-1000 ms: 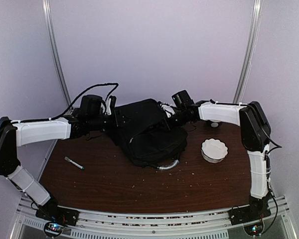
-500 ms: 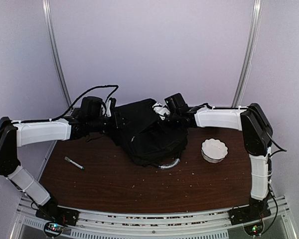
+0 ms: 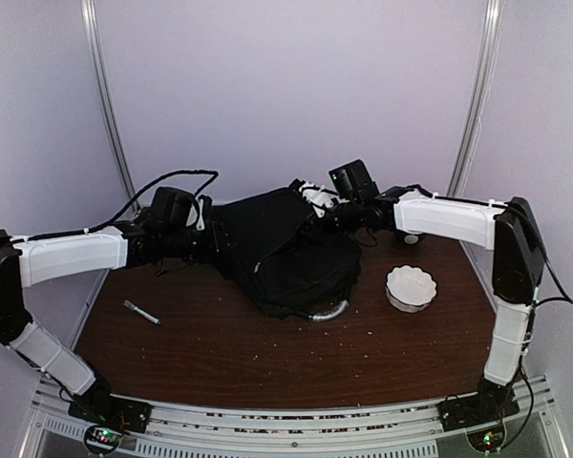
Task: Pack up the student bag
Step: Adjust the pen in the upper front pocket of the bag, then pick up the pen at the center of the board.
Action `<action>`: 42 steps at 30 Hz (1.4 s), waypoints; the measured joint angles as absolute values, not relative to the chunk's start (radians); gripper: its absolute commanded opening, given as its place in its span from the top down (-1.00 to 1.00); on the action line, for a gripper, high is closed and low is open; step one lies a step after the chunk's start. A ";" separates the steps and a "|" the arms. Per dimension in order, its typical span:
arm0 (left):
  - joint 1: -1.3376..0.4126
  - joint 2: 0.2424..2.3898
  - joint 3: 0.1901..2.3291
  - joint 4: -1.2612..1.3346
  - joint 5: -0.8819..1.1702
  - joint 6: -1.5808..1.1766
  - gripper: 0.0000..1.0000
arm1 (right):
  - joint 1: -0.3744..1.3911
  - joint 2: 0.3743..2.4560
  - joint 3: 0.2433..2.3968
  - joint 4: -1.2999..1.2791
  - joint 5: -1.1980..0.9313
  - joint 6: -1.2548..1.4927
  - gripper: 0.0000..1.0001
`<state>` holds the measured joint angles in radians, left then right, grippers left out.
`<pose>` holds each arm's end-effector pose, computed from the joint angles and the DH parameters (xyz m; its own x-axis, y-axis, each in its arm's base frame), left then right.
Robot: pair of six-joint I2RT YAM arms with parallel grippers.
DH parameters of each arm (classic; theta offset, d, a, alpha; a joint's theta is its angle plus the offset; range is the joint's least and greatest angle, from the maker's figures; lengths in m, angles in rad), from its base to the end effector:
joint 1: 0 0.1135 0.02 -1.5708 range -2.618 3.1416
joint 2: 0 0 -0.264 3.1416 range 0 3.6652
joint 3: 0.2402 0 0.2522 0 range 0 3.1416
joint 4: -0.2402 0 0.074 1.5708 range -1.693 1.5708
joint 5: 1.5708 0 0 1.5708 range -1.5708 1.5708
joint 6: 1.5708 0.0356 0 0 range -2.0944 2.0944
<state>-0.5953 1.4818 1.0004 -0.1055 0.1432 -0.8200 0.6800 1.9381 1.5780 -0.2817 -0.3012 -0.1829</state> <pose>0.2724 -0.1906 0.2557 -0.7906 -0.3386 -0.5103 0.1105 0.7407 -0.6627 0.3446 0.2922 0.2651 -0.3149 -0.4780 -0.8200 -0.8568 0.5148 0.0289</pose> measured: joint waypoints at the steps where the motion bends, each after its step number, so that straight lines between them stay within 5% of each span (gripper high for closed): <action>1: -0.595 1.472 1.000 -0.136 0.121 -0.820 -0.07 | 0.678 1.906 1.576 -0.297 -0.329 -0.176 0.49; 16: -0.480 1.164 0.845 -0.712 -0.399 -1.163 0.05 | 0.461 1.663 1.336 -0.466 -0.701 -0.088 0.20; 24: -0.306 1.163 0.805 -0.791 -0.387 -1.207 0.11 | 0.448 1.659 1.333 -0.480 -0.765 -0.101 0.19; 42: -0.041 1.539 0.883 -0.731 -0.184 -1.101 0.21 | 0.446 1.659 1.333 -0.480 -0.791 -0.100 0.23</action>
<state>-0.0406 1.5391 0.8829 -0.7311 -0.1837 -1.1011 0.4461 1.6588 1.3327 -0.4801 -0.7906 -0.0998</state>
